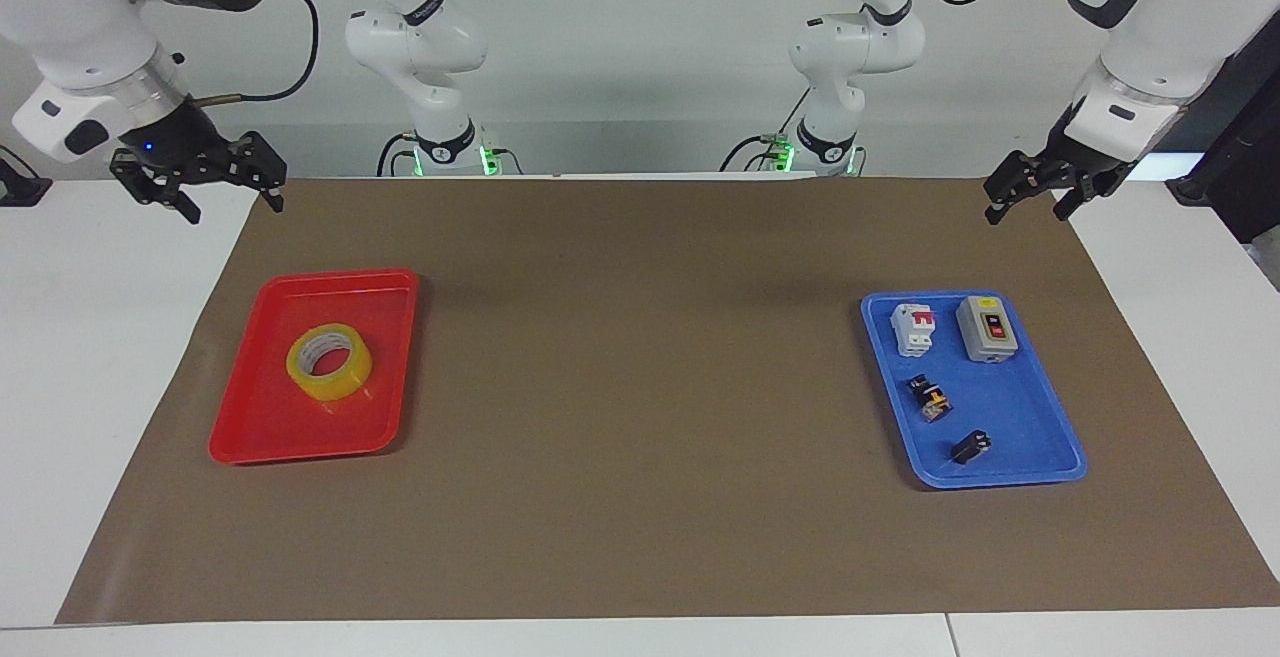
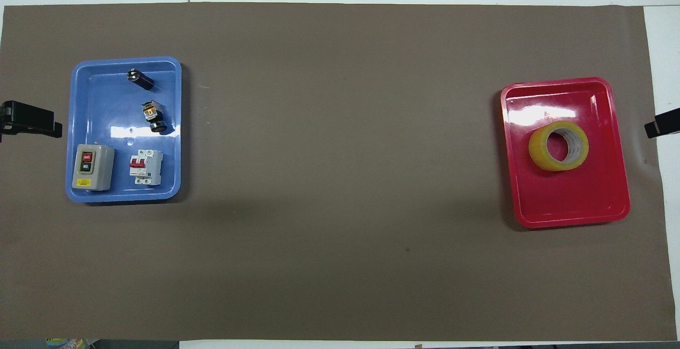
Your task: Place and move tape with both arms
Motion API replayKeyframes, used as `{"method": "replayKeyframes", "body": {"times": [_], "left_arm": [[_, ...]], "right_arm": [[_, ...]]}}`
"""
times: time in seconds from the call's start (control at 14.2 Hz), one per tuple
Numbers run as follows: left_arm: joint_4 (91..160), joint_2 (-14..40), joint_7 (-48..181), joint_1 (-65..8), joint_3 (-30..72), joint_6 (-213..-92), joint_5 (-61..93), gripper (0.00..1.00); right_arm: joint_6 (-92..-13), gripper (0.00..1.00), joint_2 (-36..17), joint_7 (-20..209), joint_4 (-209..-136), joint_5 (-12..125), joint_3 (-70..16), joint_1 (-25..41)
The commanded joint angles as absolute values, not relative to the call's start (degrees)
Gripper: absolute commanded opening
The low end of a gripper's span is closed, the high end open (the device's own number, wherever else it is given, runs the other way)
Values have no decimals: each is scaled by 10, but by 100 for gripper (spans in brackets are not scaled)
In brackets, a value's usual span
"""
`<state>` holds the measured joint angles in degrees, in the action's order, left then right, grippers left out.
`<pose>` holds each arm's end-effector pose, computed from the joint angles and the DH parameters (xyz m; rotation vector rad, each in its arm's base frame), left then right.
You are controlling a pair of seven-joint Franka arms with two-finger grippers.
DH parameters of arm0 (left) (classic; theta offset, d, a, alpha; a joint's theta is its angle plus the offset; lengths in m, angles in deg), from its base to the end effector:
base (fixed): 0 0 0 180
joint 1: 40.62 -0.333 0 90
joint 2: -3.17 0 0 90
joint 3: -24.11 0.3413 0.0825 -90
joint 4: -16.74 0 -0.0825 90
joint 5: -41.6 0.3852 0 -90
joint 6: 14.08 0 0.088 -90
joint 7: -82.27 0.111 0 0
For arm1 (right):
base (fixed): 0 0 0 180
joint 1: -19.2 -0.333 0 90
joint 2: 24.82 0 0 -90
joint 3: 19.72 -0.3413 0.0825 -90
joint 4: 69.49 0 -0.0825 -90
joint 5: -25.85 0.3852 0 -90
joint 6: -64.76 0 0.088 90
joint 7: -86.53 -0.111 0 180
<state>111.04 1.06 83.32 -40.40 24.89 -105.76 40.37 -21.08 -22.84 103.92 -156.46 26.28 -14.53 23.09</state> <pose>0.5450 0.0031 0.6331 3.1195 -0.0122 -0.0134 0.5530 -0.0865 0.6453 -3.1157 -0.2268 0.0808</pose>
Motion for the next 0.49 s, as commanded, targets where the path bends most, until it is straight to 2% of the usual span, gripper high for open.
{"method": "replayKeyframes", "body": {"times": [0.0,0.42], "left_arm": [[1114,4,841,-401,253,-1059,397,100],[1114,4,841,-401,253,-1059,397,100]], "right_arm": [[-225,100,-242,1037,-1583,267,-146,232],[-226,100,-241,1039,-1581,261,-147,232]]}}
